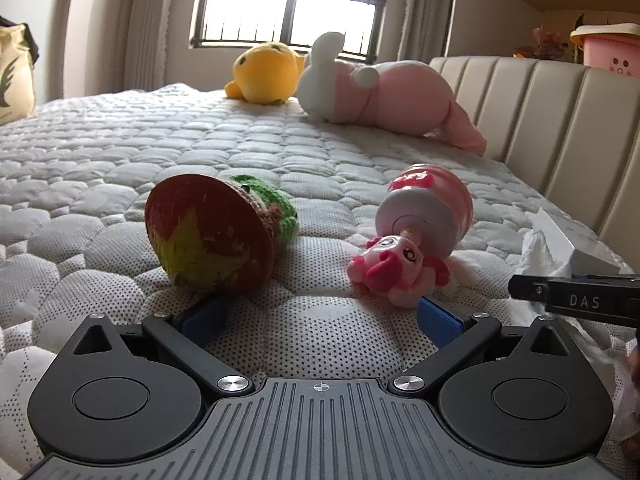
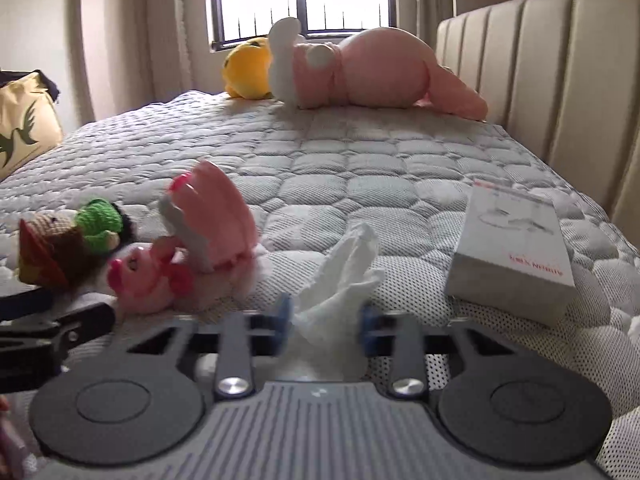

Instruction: Clean container

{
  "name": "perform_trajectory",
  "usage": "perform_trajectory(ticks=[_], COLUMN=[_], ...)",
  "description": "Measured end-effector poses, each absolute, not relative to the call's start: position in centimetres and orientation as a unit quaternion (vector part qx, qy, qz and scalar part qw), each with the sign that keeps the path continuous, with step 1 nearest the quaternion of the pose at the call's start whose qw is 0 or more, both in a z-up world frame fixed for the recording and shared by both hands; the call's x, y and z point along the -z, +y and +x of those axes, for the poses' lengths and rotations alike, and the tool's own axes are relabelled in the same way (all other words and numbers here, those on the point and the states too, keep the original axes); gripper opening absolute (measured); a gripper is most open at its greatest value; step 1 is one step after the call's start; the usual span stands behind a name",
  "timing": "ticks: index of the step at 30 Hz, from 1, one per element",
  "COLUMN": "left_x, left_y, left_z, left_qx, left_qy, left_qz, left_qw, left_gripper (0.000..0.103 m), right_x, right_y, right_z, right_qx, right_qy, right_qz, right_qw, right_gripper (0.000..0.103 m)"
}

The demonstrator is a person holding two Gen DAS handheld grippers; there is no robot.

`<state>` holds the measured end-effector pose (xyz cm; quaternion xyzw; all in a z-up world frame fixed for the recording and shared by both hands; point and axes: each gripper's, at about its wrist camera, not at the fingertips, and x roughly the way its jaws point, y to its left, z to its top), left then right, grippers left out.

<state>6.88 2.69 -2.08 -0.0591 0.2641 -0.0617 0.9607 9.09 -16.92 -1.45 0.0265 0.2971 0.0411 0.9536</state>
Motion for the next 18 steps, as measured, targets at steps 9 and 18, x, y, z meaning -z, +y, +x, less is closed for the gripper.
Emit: perform_trajectory(ticks=[9, 18], left_x=[2.1, 2.0], left_y=[3.2, 6.7], left_z=[6.4, 5.2], left_qx=[0.063, 0.106], left_qy=[0.261, 0.246], left_qz=[-0.074, -0.16], left_qw=[0.961, 0.95], left_gripper=[0.103, 0.103], right_x=[-3.2, -9.2], right_y=[-16.1, -13.8], right_z=[9.0, 12.1], right_qx=[-0.088, -0.181], right_qy=[0.246, 0.181], right_qz=[0.018, 0.058], right_qw=[0.965, 0.965], right_gripper=[0.018, 0.018])
